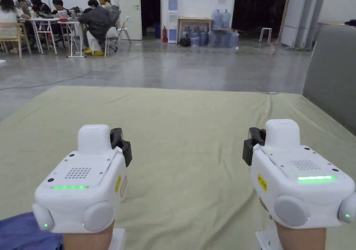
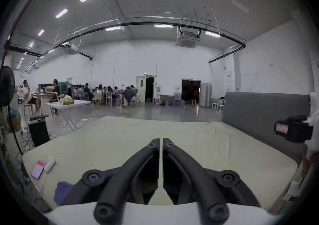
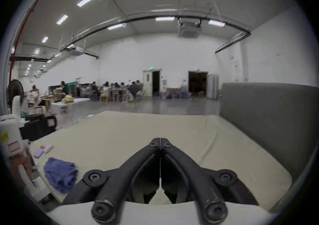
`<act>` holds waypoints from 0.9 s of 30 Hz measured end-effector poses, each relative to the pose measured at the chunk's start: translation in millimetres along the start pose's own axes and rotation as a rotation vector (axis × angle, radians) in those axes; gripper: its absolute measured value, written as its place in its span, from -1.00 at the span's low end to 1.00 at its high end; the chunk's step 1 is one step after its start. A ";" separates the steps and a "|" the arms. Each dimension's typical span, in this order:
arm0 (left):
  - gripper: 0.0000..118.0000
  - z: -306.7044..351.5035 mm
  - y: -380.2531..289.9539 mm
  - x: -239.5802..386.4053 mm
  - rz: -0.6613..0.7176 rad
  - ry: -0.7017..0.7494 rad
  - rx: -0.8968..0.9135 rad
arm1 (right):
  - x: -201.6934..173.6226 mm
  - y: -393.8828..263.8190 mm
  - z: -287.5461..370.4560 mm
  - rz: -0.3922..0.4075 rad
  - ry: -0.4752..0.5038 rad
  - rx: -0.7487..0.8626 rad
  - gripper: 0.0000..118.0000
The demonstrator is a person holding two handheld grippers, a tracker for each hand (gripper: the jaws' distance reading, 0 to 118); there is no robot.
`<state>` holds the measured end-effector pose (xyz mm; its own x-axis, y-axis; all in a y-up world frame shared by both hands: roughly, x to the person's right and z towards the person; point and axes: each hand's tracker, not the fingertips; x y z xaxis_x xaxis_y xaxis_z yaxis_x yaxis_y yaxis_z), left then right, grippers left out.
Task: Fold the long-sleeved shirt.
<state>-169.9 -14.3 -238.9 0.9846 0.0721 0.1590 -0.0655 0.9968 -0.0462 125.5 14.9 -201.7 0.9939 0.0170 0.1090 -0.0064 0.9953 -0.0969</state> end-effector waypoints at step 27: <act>-1.00 54.9 -79.2 22.0 -0.071 -0.001 -0.087 | 18.5 -88.7 54.8 0.069 -0.104 -0.008 -1.00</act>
<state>-151.9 -89.8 -177.6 0.9862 0.0014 0.1655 0.0187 0.9926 -0.1203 138.4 -67.8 -136.8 0.9743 0.0952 0.2041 -0.0727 0.9907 -0.1152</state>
